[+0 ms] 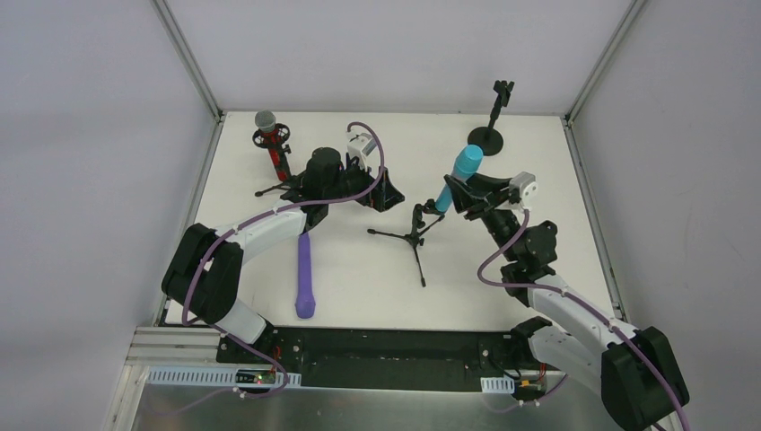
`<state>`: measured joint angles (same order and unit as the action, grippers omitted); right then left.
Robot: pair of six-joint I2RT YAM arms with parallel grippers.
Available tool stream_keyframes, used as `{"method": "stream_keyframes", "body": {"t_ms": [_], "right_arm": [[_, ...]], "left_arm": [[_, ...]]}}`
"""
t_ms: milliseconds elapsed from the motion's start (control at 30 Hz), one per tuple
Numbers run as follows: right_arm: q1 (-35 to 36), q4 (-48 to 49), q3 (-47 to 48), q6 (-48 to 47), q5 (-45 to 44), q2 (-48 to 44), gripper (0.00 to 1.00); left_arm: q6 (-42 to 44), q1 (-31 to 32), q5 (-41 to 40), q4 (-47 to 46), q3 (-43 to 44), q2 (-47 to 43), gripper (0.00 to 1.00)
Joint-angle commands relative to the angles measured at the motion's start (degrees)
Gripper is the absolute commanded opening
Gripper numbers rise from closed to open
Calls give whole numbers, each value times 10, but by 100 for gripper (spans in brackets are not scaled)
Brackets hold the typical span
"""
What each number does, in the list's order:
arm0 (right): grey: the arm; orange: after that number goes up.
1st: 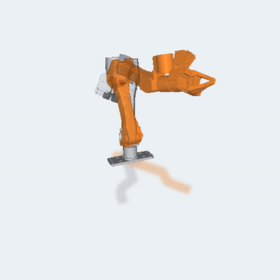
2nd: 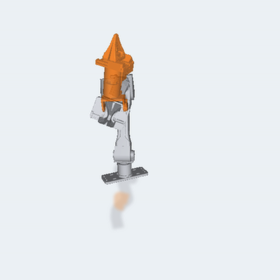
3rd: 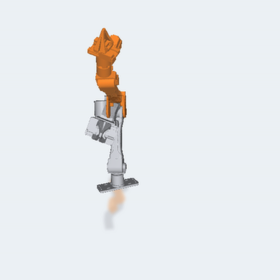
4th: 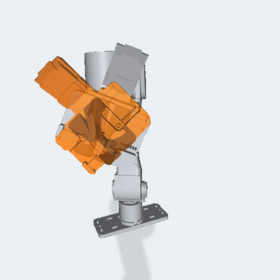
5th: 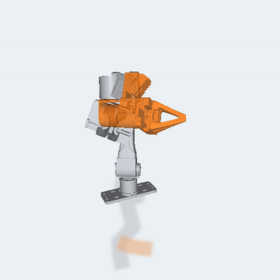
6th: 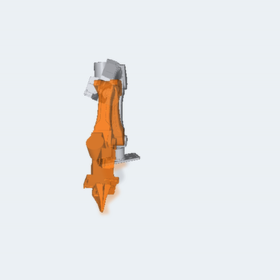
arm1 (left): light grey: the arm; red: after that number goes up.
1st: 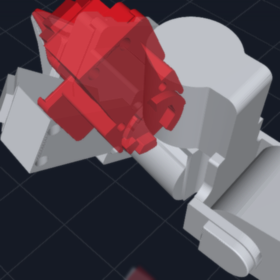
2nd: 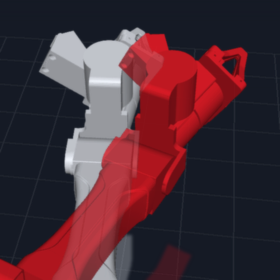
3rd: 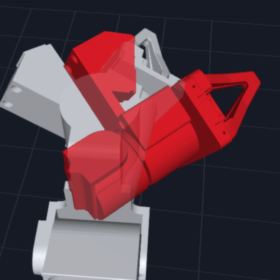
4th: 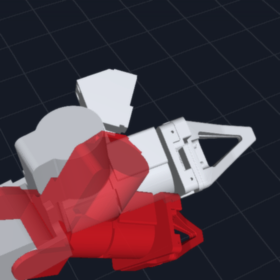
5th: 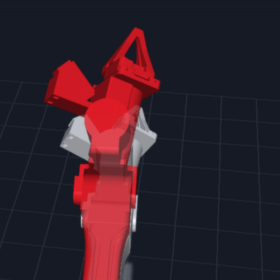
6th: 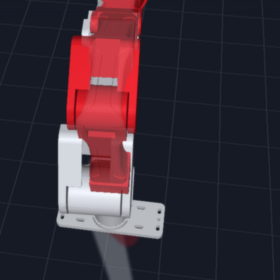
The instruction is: Attach the microphones to the stand
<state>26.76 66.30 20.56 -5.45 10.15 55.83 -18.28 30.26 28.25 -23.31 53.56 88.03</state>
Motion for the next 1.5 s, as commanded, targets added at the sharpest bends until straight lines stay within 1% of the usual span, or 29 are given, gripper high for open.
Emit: {"method": "stream_keyframes", "body": {"t_ms": [0, 67, 133, 233, 267, 400, 500, 667, 867, 967, 1033, 1100, 1167, 1267, 1467], "right_arm": [[1, -148, -24, -5, 8, 29, 5], [1, -167, -7, -2, 17, 17, 22], [1, -196, 14, -3, 31, 3, 35], [1, -227, 41, 1, 41, -17, 60], [1, -231, 46, 0, 44, -24, 65], [1, -252, 56, -6, 47, -70, 82], [1, -283, 60, -1, 46, -112, 89], [1, -357, 45, 14, 43, -188, 94], [1, -419, -3, 44, 29, -266, 97], [1, -444, -27, 53, 28, -292, 98], [1, -471, -39, 70, 32, -307, 99], [1, -500, -49, 75, 34, -320, 99], [1, -529, -59, 78, 31, -340, 99], [1, -547, -81, 95, 26, -365, 99], [1, -561, -107, 128, 24, -390, 99]], "left_arm": [[16, -5, -2, -13, 21, -22, 100], [16, -5, 0, -12, 21, -22, 100], [18, -5, 2, -12, 21, -21, 100], [20, -5, 6, -12, 21, -21, 100], [21, -5, 8, -13, 21, -22, 100], [24, -5, 20, -31, 14, -27, 100], [25, -4, 23, -56, 4, -34, 100], [34, -5, 30, -80, -7, -53, 100], [74, -6, 41, -151, -48, -93, 100], [81, -5, 92, -174, -50, -98, 100], [73, -4, 134, -187, -47, -93, 96], [66, 1, 166, -197, -40, -83, 95], [66, 10, 195, -197, -30, -70, 94], [74, 32, 220, -194, -24, -56, 93], [127, 70, 225, -137, -8, -29, 92]]}}
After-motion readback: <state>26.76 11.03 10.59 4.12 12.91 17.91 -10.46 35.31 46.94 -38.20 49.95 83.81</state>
